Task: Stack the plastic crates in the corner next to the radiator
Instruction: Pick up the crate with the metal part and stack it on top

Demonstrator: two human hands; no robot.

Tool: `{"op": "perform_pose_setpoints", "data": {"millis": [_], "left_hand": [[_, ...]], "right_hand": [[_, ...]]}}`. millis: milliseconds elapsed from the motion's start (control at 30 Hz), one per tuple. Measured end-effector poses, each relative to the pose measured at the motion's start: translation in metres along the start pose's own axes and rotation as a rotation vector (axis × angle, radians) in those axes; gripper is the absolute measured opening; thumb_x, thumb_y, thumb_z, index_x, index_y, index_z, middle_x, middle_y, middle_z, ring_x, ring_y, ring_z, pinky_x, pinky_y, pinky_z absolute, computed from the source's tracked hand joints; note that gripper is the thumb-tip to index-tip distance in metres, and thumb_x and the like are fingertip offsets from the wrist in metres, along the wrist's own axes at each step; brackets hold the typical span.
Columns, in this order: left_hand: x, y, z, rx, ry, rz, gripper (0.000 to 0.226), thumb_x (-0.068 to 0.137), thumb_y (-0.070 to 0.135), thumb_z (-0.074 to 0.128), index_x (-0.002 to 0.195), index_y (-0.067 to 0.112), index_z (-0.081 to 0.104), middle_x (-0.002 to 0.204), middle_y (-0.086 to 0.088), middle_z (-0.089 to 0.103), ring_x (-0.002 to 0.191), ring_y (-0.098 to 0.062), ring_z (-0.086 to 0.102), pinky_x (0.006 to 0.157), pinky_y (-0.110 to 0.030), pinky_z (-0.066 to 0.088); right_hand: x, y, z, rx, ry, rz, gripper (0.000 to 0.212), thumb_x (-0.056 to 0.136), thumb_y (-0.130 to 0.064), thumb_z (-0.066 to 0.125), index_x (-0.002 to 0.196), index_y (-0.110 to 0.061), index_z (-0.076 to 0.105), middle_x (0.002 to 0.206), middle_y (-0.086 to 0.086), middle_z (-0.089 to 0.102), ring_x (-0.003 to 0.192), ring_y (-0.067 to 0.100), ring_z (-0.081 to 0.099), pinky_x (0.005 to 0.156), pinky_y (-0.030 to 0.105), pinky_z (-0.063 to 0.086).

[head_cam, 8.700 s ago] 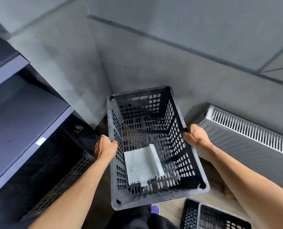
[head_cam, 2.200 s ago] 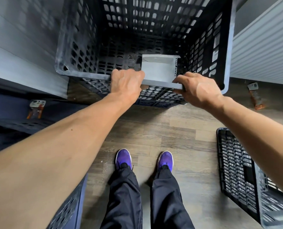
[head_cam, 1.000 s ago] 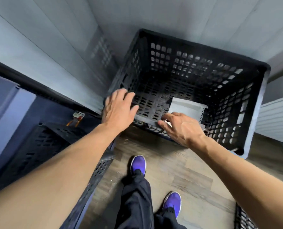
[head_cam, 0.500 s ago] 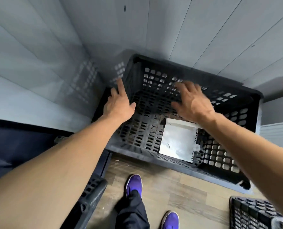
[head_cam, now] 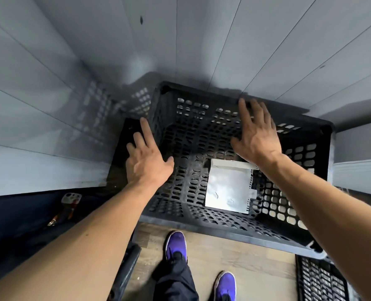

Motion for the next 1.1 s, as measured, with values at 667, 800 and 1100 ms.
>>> {"op": "perform_pose_setpoints", "data": {"millis": [667,800,1100], "left_hand": [[-0.009,0.013,-0.001,-0.009,0.002,0.04,0.103,0.086,0.05,0.06,0.154,0.018,-0.01,0.158,-0.022,0.0,0.143,-0.04,0.008,0.114,-0.057,0.017],[-0.043,0.042,0.012,0.062,0.062,0.183,0.093,0.086,0.051,0.056,0.154,0.014,0.006,0.158,-0.027,-0.006,0.146,-0.042,-0.006,0.116,-0.059,0.004],[-0.2,0.129,0.066,-0.057,-0.261,0.603,0.064,0.095,0.057,0.039,0.149,0.026,0.029,0.159,-0.012,0.017,0.149,-0.026,-0.003,0.118,-0.052,-0.007]], "right_hand": [[-0.057,0.032,0.014,0.154,-0.078,0.054,0.089,0.087,-0.031,0.059,0.157,-0.015,0.005,0.163,0.013,0.007,0.15,0.03,0.009,0.121,0.045,0.017],[-0.102,0.053,0.038,0.159,-0.168,0.069,0.082,0.089,-0.03,0.058,0.156,-0.017,0.013,0.162,0.011,0.013,0.149,0.029,0.015,0.119,0.044,0.02],[-0.186,0.113,0.056,0.097,-0.137,0.154,0.066,0.087,-0.032,0.058,0.147,-0.017,0.036,0.146,0.009,0.039,0.136,0.029,0.035,0.111,0.042,0.029]]}}
Point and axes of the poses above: each hand's wrist, its own x-axis towards the middle knuckle, its own z-axis out of the palm, y = z × x, the point moved 4 cm from there along x, towards the middle knuckle
